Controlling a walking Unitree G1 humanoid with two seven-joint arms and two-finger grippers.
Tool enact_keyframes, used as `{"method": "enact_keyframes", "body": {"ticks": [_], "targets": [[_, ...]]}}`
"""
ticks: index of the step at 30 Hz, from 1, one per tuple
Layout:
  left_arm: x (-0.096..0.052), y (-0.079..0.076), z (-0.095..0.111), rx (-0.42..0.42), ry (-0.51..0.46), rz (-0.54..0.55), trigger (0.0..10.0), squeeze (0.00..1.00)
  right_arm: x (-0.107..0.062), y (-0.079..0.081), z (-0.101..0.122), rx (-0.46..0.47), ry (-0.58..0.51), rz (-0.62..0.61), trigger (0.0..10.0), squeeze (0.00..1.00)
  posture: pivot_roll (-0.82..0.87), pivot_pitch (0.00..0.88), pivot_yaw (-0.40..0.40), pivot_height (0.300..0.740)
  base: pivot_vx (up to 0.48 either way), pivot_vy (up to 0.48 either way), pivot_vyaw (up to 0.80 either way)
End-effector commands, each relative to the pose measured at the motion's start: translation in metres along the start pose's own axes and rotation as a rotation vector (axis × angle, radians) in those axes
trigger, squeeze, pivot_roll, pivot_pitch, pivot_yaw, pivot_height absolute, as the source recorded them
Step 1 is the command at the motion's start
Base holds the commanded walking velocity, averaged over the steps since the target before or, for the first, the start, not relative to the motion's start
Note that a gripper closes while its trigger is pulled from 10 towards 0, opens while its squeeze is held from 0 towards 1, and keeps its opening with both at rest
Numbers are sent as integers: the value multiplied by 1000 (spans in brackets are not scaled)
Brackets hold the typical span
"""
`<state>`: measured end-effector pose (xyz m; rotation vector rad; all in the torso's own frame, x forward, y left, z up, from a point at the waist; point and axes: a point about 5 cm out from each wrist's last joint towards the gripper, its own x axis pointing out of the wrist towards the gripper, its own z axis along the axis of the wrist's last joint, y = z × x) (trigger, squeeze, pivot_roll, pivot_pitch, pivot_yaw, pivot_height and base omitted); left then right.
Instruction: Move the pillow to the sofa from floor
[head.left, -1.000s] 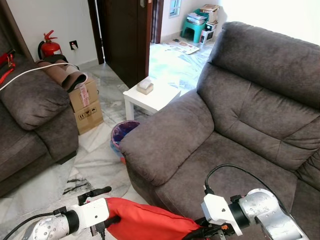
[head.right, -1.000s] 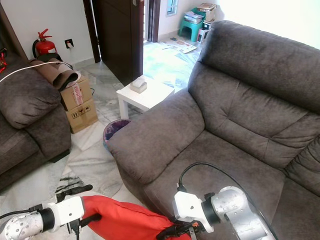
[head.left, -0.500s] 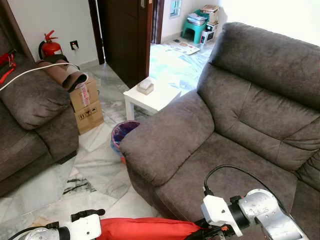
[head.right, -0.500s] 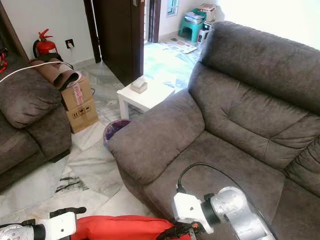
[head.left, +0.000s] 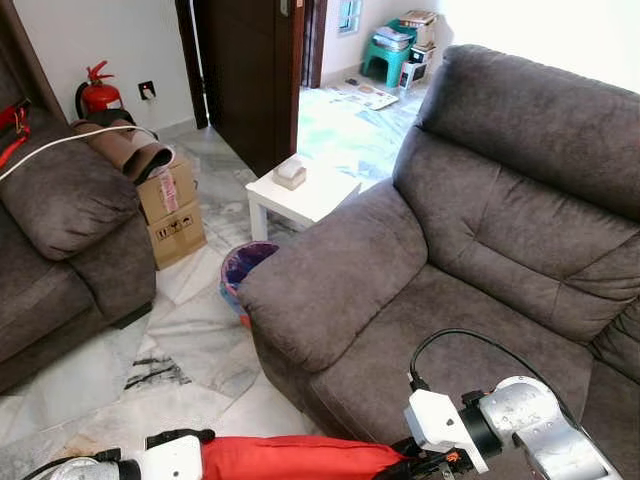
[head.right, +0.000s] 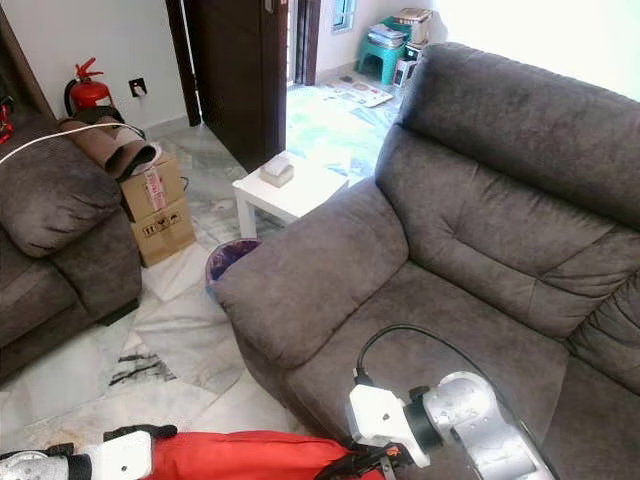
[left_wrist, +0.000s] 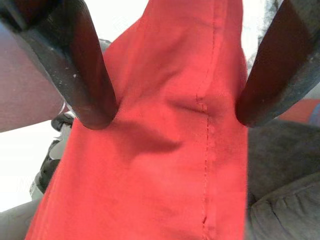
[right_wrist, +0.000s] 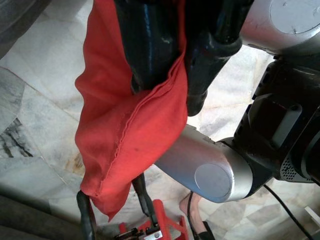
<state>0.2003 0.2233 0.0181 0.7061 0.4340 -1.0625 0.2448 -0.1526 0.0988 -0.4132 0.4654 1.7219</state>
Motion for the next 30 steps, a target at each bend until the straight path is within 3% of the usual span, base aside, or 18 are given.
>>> {"method": "enact_keyframes", "body": {"ticks": [1,3,4,14,23,24,25,26,30], "targets": [[2,-7,-5,7,21,-25,10000,1000,-2,1,19,-87,-63,20,10000,0,148,84,-90,740,0,0,0],[3,-6,-6,6,15,-3,10000,945,-2,1,20,-88,-65,19,10000,0,147,84,-90,740,0,0,0],[4,-7,-7,5,15,7,10000,27,-2,1,20,-89,-66,17,10000,0,144,84,-91,740,0,0,0],[15,-22,-15,-48,23,-19,10000,0,-4,1,21,-92,-64,20,10000,0,135,83,-96,740,0,0,0],[16,-31,-22,-89,55,-59,10000,0,-5,1,22,-93,-60,16,10000,0,137,82,-99,740,0,0,0],[16,-32,-23,-92,61,-67,9529,0,-5,1,22,-93,-60,16,10000,0,137,82,-99,740,0,0,0],[16,-34,-25,-90,68,-73,6039,0,-5,0,22,-94,-61,14,10000,0,137,82,-99,740,0,0,0],[16,-35,-25,-89,70,-69,0,0,-4,0,22,-95,-62,13,10000,0,137,82,-99,740,0,0,0],[16,-34,-26,-90,69,-67,0,0,-3,0,22,-97,-62,12,10000,0,137,74,-94,740,0,0,0]]}}
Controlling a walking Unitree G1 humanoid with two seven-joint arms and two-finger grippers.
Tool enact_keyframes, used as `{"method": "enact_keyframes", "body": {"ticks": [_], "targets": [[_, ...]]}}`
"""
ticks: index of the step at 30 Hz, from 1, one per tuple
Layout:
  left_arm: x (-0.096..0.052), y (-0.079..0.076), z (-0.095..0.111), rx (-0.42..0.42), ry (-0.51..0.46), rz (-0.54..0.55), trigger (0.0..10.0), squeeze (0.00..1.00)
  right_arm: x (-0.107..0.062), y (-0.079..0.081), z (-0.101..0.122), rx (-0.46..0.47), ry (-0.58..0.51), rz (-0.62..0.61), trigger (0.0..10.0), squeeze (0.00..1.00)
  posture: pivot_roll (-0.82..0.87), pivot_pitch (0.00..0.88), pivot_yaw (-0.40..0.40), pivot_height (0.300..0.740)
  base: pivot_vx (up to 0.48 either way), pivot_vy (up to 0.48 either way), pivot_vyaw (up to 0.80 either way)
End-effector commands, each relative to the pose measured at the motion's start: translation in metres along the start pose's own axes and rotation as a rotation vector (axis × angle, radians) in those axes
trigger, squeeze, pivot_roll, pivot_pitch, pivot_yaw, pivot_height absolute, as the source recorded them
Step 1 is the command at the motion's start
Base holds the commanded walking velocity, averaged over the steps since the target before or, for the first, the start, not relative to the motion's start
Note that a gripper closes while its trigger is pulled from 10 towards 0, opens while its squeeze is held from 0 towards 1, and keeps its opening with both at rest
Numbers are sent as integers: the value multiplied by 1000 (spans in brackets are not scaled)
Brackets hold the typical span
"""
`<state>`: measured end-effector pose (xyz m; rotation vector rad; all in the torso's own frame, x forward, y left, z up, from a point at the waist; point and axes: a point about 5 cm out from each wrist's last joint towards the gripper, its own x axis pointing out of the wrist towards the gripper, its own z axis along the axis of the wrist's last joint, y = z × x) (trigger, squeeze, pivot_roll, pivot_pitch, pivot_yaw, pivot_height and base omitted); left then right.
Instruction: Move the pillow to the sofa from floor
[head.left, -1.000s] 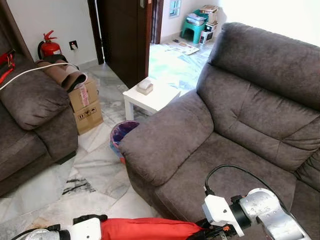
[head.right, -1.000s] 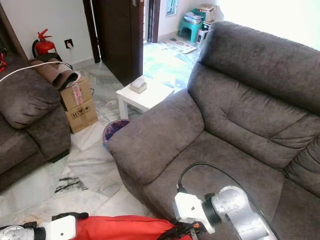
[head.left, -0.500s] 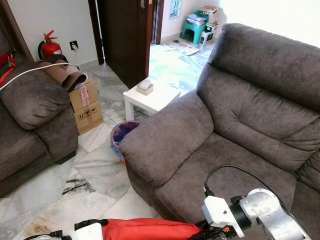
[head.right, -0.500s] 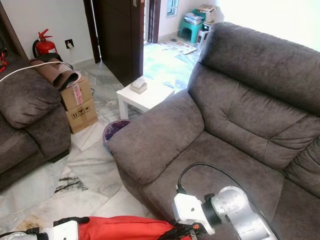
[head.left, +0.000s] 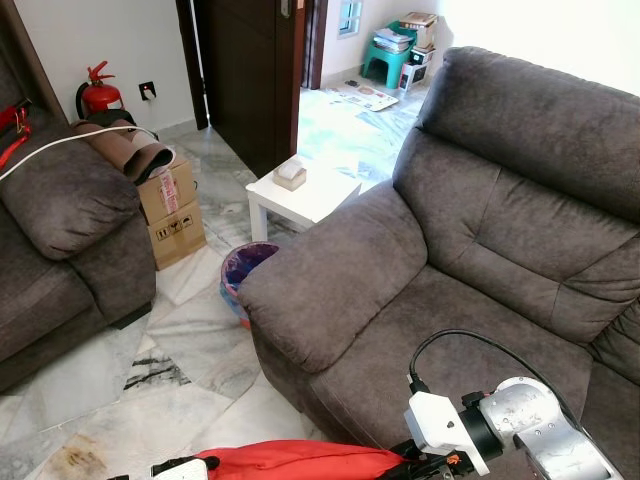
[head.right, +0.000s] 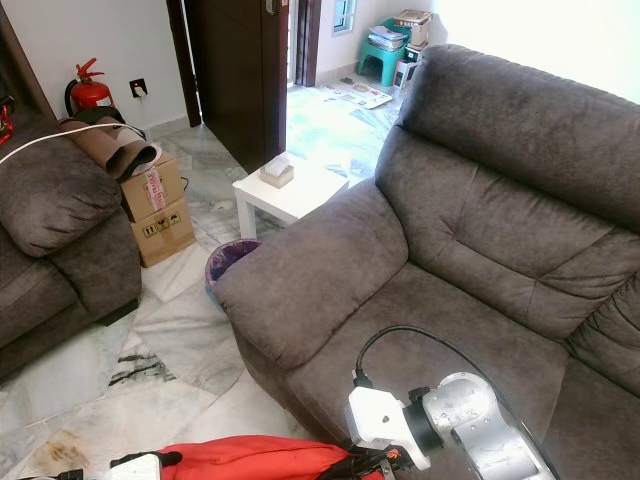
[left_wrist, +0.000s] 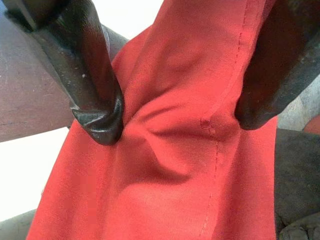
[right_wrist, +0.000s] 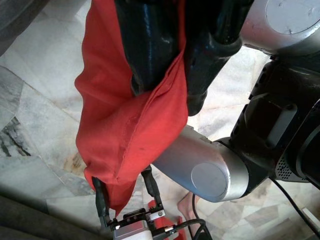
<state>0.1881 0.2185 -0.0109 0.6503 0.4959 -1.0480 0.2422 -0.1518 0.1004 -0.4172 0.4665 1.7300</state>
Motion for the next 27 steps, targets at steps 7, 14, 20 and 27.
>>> {"method": "enact_keyframes", "body": {"ticks": [7,14,20,27], "targets": [[-1,-13,-11,-22,57,-68,0,0,-3,-4,20,-98,-65,-4,10000,0,136,64,-88,740,0,0,0],[-3,-16,-15,-1,100,-106,0,0,2,-3,16,-95,-47,-3,10000,0,141,53,-83,740,0,0,0],[-3,-17,-15,-11,96,-114,0,0,4,-2,16,-89,-61,0,10000,0,142,52,-80,740,0,0,0],[-3,-15,-14,-14,97,-121,0,0,5,-3,16,-93,-58,-5,10000,0,145,48,-75,740,0,0,0]]}}
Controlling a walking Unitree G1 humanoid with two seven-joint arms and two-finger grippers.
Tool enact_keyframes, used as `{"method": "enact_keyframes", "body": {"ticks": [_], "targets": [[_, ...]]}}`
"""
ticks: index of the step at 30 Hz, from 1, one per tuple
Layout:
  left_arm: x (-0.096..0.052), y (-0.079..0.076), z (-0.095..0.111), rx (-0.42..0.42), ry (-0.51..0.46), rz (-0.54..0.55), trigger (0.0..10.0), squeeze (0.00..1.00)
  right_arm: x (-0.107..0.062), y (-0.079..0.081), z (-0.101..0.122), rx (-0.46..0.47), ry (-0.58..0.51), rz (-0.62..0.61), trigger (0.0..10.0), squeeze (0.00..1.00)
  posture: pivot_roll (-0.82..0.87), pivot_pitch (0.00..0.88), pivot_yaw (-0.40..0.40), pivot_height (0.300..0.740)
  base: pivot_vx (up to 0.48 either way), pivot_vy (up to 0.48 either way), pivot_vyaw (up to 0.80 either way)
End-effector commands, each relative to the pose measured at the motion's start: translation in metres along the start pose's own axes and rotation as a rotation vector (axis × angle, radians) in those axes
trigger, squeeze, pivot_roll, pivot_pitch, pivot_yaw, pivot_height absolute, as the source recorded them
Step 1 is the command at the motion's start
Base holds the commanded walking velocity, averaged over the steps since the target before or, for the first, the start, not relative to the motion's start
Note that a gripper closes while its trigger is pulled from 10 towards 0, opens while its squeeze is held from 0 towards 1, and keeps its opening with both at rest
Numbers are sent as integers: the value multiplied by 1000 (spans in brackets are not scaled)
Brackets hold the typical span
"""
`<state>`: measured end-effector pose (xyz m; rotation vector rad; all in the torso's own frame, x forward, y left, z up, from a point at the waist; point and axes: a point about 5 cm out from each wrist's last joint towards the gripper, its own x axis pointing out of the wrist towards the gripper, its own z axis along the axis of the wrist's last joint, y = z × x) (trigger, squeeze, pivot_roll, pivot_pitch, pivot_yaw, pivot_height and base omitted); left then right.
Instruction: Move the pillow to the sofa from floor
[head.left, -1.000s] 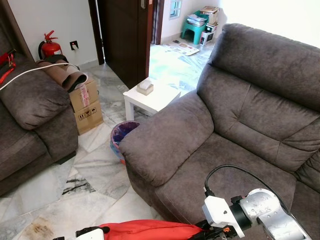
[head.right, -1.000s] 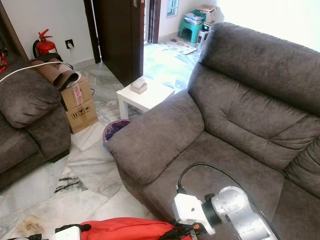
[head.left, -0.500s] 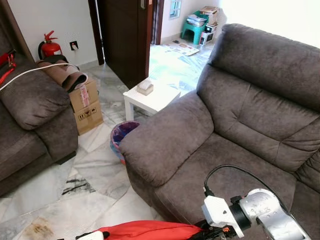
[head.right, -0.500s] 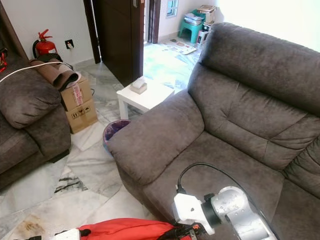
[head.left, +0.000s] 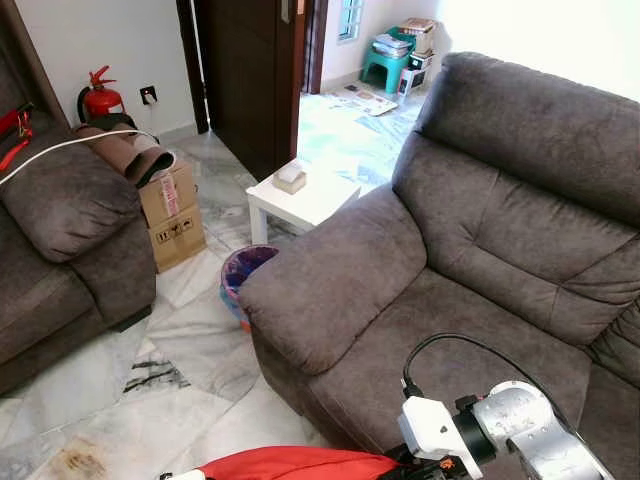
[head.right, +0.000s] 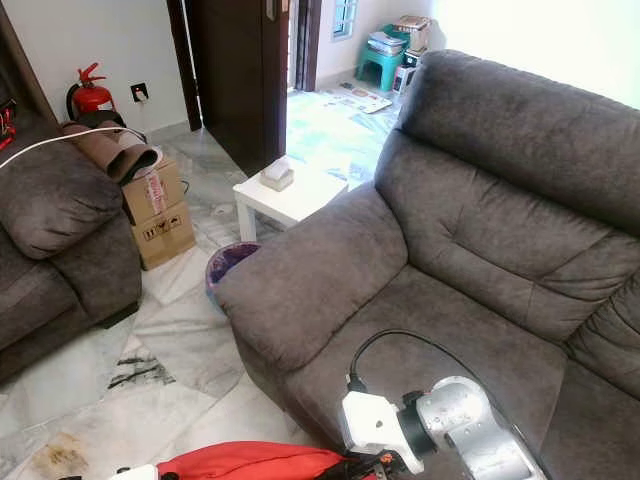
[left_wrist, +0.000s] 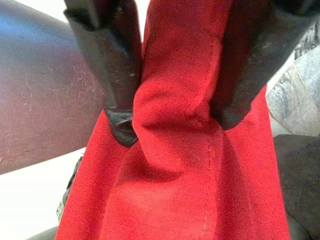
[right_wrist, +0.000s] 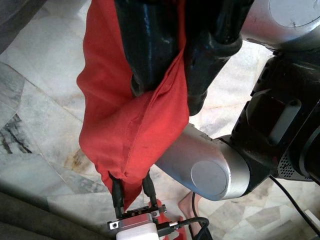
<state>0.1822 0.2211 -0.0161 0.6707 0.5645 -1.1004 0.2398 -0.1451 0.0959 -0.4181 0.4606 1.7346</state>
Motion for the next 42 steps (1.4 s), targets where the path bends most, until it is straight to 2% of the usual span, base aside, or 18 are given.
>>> {"method": "enact_keyframes", "body": {"ticks": [1,20,30,32,34,37,38,39,40,41,42], "targets": [[-1,-9,-8,-20,42,-51,0,0,-3,-4,17,-88,-55,-8,10000,0,145,48,-75,740,0,0,0],[0,-15,-8,-39,33,-49,0,0,4,-2,15,-91,-61,-9,10000,0,146,59,-70,740,0,0,0],[2,-13,-2,-55,-3,-8,0,0,6,-1,14,-89,-60,-14,10000,0,146,66,-66,740,0,0,0],[4,-7,6,-68,-53,49,0,0,7,-1,14,-85,-66,-25,10000,0,147,73,-65,740,0,0,0],[4,-5,8,-74,-65,62,0,0,7,-1,14,-84,-69,-30,10000,0,147,73,-65,740,0,0,0],[5,3,17,-82,-111,128,0,0,9,-6,12,-90,-77,-90,10000,0,153,80,-62,740,0,0,0],[7,18,31,-100,-188,259,0,0,10,-20,9,-88,-99,-250,10000,0,153,85,-62,740,0,0,0],[7,18,31,-100,-188,259,0,0,10,-20,9,-88,-99,-250,10000,0,153,85,-62,740,0,0,0],[8,33,43,-142,-252,415,0,0,9,-31,4,-82,-118,-390,10000,0,153,92,-57,740,0,0,0],[8,33,43,-142,-252,415,0,0,9,-31,4,-82,-118,-390,10000,0,153,92,-57,740,0,0,0],[7,42,49,-189,-294,507,0,0,10,-35,-2,-72,-105,-471,10000,0,149,97,-53,740,0,0,0]]}}
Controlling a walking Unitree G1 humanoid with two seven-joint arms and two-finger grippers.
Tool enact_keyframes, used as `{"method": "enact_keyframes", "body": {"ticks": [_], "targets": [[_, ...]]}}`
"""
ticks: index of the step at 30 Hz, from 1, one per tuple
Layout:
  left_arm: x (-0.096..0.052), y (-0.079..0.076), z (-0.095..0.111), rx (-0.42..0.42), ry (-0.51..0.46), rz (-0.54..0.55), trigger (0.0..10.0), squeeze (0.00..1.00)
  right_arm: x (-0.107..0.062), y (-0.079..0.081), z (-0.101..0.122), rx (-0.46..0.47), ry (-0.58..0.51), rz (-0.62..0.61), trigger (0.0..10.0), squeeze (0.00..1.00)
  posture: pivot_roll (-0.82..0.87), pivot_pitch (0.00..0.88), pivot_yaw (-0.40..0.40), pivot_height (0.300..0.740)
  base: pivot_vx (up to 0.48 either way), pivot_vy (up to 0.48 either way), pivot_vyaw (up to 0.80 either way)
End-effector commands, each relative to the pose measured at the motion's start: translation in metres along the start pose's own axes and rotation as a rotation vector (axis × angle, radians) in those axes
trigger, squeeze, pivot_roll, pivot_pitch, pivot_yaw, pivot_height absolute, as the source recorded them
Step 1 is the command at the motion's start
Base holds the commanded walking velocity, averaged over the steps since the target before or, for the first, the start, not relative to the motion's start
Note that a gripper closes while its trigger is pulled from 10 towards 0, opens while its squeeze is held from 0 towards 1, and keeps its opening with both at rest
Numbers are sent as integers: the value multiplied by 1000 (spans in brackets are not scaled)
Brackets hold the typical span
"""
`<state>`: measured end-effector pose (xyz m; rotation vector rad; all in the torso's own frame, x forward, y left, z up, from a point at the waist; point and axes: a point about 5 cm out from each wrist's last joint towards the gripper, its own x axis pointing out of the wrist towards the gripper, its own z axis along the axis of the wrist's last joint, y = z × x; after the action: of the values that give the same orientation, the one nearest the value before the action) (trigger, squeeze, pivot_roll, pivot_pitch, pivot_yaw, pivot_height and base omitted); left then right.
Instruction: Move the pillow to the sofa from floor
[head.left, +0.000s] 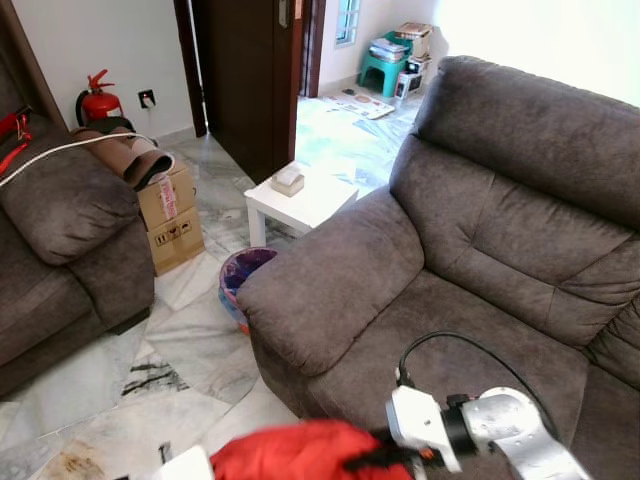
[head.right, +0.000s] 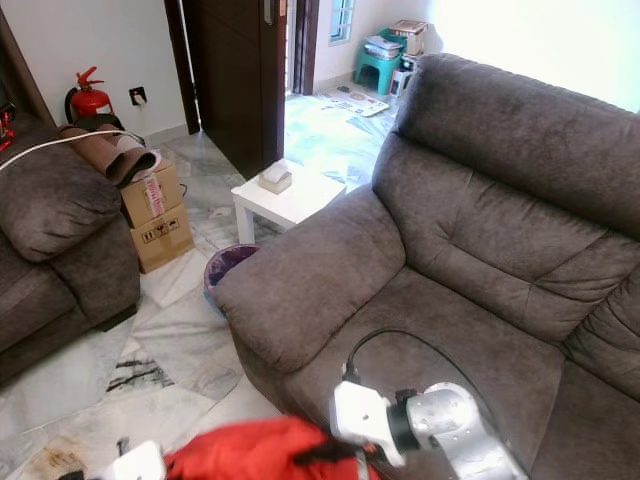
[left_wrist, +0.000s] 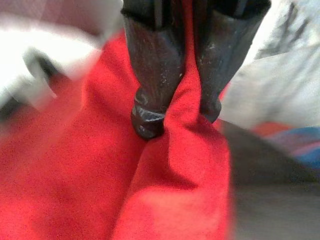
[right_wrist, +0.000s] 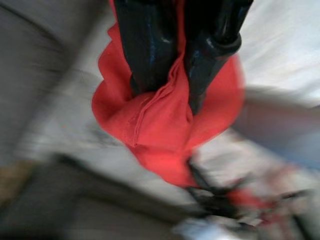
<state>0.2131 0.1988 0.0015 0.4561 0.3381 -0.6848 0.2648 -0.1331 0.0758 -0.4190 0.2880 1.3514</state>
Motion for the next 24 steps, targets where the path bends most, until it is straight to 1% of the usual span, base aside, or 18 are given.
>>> {"method": "enact_keyframes", "body": {"ticks": [1,2,3,4,5,7,8,9,10,11,13,14,15,17,19,21,24], "targets": [[8,16,28,-23,-137,138,0,0,0,-10,5,-57,-22,-122,10000,0,149,97,-53,740,0,0,0],[12,21,36,-70,-173,223,5765,0,4,-11,-1,-46,9,-207,10000,0,147,97,-51,740,0,0,0],[13,23,41,-123,-205,278,5765,0,6,-12,-7,-19,41,-285,10000,0,141,100,-48,740,0,0,0],[14,24,44,-156,-222,312,5765,0,7,-13,-11,-1,62,-332,10000,0,141,100,-48,740,0,0,0],[14,26,48,-178,-240,356,10000,0,8,-11,-14,49,41,-380,10000,0,138,100,-48,740,0,0,0],[15,26,52,-191,-258,397,10000,0,6,-10,-17,112,1,-435,10000,0,139,105,-46,740,0,0,0],[15,26,52,-191,-258,397,10000,0,6,-10,-17,112,1,-435,10000,0,139,105,-46,740,0,0,0],[14,27,56,-214,-276,433,10000,0,3,-13,-20,175,-34,-513,10000,0,138,105,-45,740,0,0,0],[14,27,56,-214,-276,433,10000,0,3,-13,-20,175,-34,-513,10000,0,138,105,-45,740,0,0,0],[14,29,60,-241,-292,466,10000,0,0,-16,-23,231,-61,-597,10000,0,139,106,-42,740,0,0,0],[15,29,65,-361,-310,526,10000,0,-8,-25,-33,350,-78,-777,10000,0,139,100,-39,740,0,0,0],[17,30,64,-444,-308,585,10000,0,-9,-28,-38,379,-77,-868,10000,0,140,97,-39,740,0,0,0],[17,31,63,-462,-306,604,10000,0,-9,-28,-39,380,-78,-888,10000,0,140,97,-39,740,0,0,0],[17,30,64,-456,-301,623,10000,0,-5,-28,-38,435,-112,-916,10000,0,131,95,-39,740,0,0,0],[18,28,69,-421,-315,612,10000,0,-3,-26,-34,429,-140,-938,10000,0,138,92,-40,740,0,0,0],[17,27,73,-399,-327,609,10000,0,-3,-25,-34,442,-150,-951,10000,0,138,89,-39,740,0,0,0],[15,27,75,-397,-325,614,10000,0,1,-23,-36,463,-150,-972,10000,0,138,88,-39,740,0,0,0]]}}
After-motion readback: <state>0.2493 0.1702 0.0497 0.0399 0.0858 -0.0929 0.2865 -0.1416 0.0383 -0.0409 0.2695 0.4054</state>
